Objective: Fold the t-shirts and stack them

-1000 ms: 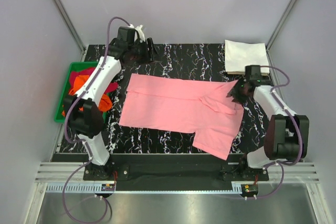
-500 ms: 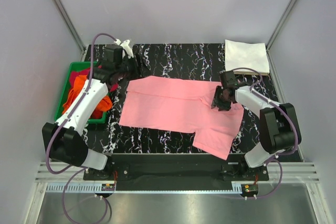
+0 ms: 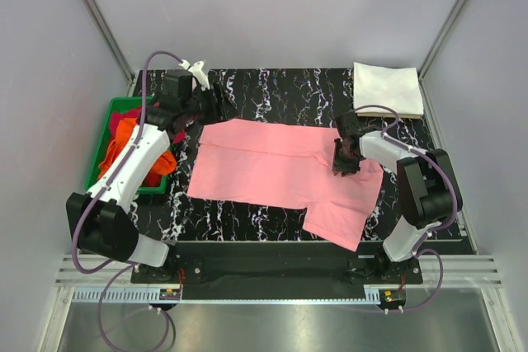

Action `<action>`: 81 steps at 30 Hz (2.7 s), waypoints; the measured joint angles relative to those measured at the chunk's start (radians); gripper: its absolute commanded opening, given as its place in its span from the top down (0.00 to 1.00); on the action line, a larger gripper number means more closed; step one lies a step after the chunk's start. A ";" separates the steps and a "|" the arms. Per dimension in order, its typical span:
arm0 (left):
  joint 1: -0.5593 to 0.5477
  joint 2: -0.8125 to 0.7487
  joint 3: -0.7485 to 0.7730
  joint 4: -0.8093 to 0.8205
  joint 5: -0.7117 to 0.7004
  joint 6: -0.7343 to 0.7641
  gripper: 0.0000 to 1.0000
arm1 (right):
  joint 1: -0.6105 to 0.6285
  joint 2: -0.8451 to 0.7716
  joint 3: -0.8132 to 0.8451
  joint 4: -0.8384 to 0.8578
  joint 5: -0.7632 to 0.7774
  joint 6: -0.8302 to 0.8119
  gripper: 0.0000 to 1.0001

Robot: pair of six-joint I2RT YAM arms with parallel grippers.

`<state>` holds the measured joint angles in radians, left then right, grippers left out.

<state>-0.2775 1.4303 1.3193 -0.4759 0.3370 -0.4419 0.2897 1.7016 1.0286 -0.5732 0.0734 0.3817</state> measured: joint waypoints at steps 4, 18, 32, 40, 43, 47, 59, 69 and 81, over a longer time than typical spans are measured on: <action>0.000 0.001 0.000 0.000 0.000 0.000 0.39 | 0.010 0.004 0.010 -0.001 0.022 -0.013 0.78; 0.000 0.027 0.000 0.000 0.000 0.000 0.39 | 0.018 0.012 0.081 -0.110 0.038 0.005 1.00; -0.002 0.086 0.000 0.000 0.023 0.000 0.38 | 0.019 -0.004 0.127 -0.157 0.013 0.138 1.00; -0.097 0.161 0.000 -0.008 0.055 -0.016 0.38 | 0.019 0.001 0.159 -0.157 0.017 0.166 1.00; -0.155 0.163 -0.005 0.004 0.055 -0.039 0.39 | 0.016 0.011 0.176 -0.159 0.043 0.167 1.00; -0.242 0.186 -0.014 0.043 0.050 -0.085 0.40 | -0.006 0.058 0.222 -0.158 0.066 0.166 0.94; -0.457 0.453 0.032 0.210 -0.008 -0.264 0.46 | -0.141 0.163 0.374 -0.163 0.059 0.128 0.72; -0.519 0.612 0.172 0.377 -0.072 -0.398 0.45 | -0.194 -0.068 0.205 -0.171 0.004 0.233 0.71; -0.569 0.767 0.249 0.524 -0.106 -0.564 0.44 | -0.362 -0.178 -0.093 -0.051 -0.077 0.326 0.65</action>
<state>-0.8463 2.1975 1.5684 0.0479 0.2314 -1.0058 -0.0727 1.5238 0.9360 -0.6247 -0.0032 0.7074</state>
